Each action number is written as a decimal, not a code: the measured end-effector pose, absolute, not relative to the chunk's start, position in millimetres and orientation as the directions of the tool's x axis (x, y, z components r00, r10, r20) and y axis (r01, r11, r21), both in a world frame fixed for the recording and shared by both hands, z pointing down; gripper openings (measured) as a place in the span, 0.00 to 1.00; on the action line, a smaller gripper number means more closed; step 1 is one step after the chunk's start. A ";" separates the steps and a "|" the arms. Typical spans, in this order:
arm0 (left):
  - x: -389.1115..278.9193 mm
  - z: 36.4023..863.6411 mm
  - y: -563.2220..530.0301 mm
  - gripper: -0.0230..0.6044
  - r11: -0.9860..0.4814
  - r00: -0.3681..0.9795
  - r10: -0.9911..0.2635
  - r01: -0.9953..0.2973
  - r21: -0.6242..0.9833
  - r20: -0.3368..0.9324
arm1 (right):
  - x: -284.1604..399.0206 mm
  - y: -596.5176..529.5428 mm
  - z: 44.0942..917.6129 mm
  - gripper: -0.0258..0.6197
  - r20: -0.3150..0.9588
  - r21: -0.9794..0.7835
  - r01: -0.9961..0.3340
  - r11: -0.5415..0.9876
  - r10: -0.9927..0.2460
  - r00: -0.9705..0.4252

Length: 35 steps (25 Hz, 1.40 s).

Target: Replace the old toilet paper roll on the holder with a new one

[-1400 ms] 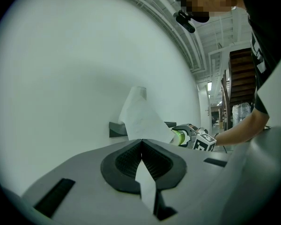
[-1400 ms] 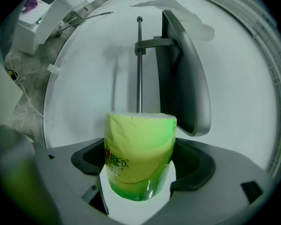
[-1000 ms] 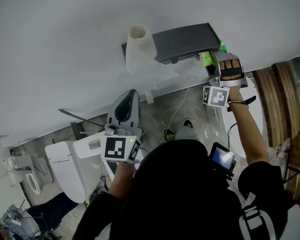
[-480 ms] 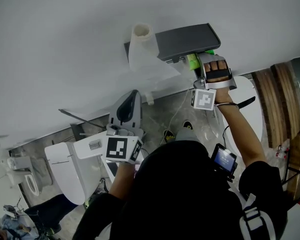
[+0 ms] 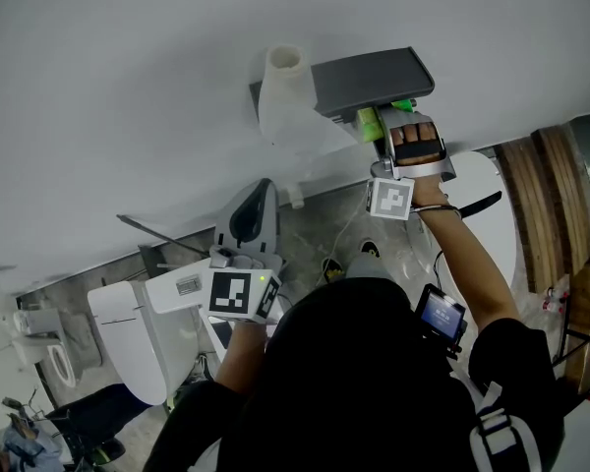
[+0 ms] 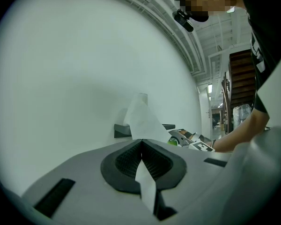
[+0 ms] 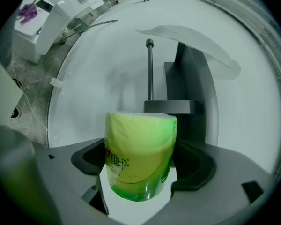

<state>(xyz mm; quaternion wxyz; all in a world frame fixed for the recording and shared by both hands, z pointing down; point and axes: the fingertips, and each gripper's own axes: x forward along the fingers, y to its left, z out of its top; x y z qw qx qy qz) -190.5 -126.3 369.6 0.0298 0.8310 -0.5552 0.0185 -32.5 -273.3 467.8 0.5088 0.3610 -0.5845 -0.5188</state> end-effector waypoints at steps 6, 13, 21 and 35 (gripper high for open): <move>-191.2 369.2 -121.3 0.07 -0.387 0.388 -0.920 -0.922 0.026 0.064 | -31.6 -270.0 471.5 0.68 0.218 0.974 0.109 0.198 -0.950 -0.225; -187.2 371.8 -120.7 0.07 -0.394 0.395 -0.916 -0.919 0.033 0.071 | -32.2 -258.9 471.0 0.68 0.254 0.967 0.081 0.241 -0.931 -0.263; -177.9 369.8 -116.8 0.07 -0.411 0.412 -0.909 -0.911 0.030 0.068 | -25.1 -215.2 455.3 0.68 0.265 0.964 0.063 0.260 -0.894 -0.361; -156.8 349.3 -121.0 0.07 -0.440 0.441 -0.897 -0.897 0.030 0.028 | -63.6 -102.2 319.9 0.67 -0.007 0.947 -0.231 0.225 -0.701 -0.713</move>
